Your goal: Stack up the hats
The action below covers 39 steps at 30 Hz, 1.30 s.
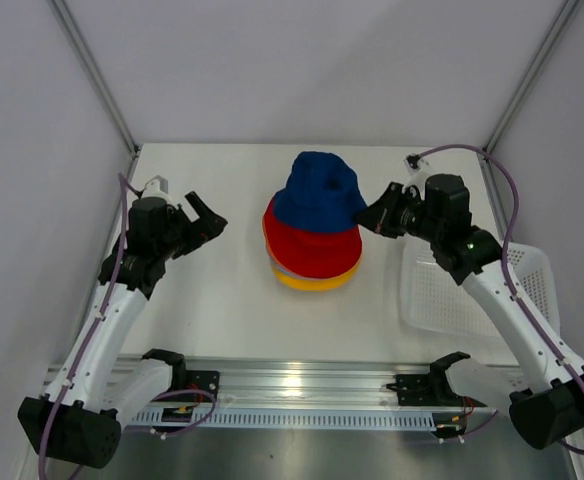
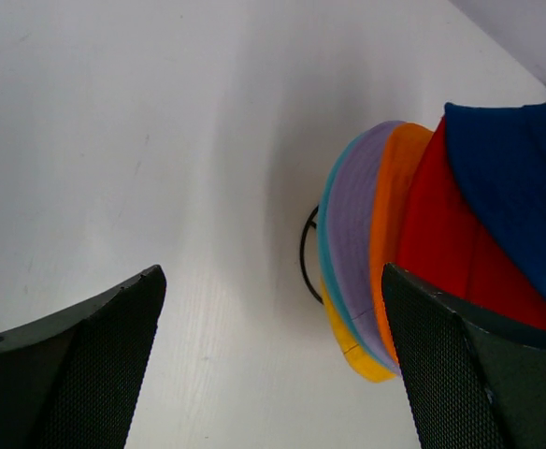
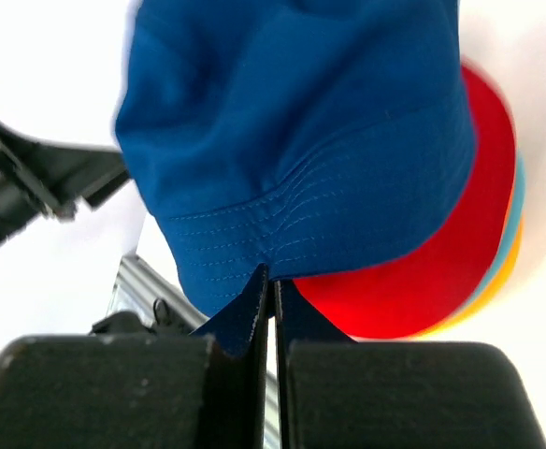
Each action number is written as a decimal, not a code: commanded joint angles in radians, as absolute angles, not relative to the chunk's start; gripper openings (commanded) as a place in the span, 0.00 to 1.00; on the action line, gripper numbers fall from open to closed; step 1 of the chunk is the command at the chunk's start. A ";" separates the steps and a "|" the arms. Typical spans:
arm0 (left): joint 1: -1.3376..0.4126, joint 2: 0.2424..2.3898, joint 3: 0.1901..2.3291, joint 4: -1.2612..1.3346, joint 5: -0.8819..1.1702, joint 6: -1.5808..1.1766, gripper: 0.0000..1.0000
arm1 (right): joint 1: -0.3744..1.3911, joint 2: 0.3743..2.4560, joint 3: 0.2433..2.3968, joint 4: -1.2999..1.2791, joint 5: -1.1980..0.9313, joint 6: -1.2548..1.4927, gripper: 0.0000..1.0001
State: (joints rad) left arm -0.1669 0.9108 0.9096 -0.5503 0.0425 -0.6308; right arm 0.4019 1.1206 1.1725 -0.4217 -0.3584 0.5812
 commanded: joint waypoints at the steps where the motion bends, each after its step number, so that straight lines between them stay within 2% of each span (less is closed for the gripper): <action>1: -0.156 0.951 0.959 -0.462 0.136 -0.744 1.00 | 0.408 1.040 1.082 -0.318 -0.410 0.629 0.00; 6: -0.160 1.040 0.950 -0.315 0.316 -0.886 0.99 | 0.432 0.996 0.977 -0.279 -0.423 0.612 0.00; 13: -0.207 1.100 0.982 -0.267 0.356 -0.985 0.99 | 0.502 1.006 0.899 -0.269 -0.425 0.512 0.00; 16: -0.241 1.086 0.971 -0.232 0.380 -1.113 0.97 | 0.505 1.019 0.873 -0.249 -0.417 0.503 0.00; 20: -0.346 0.993 0.859 -0.099 0.316 -1.311 0.98 | 0.508 1.014 0.825 -0.212 -0.362 0.595 0.00; 25: -0.423 0.968 0.822 -0.034 0.258 -1.371 0.98 | 0.525 0.950 0.718 -0.022 -0.279 0.814 0.00; 32: -0.471 1.038 0.793 0.021 0.281 -1.376 0.96 | 0.538 0.969 0.770 -0.058 -0.212 0.772 0.00; 39: -0.485 1.020 0.713 0.028 0.235 -1.381 0.95 | 0.538 0.980 0.785 -0.057 -0.212 0.781 0.00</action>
State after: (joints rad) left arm -0.4732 1.0409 0.7437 -0.0231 0.2729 -1.3602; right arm 0.5339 0.9741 0.7452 -0.0849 -0.2398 0.7715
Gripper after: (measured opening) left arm 0.951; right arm 0.009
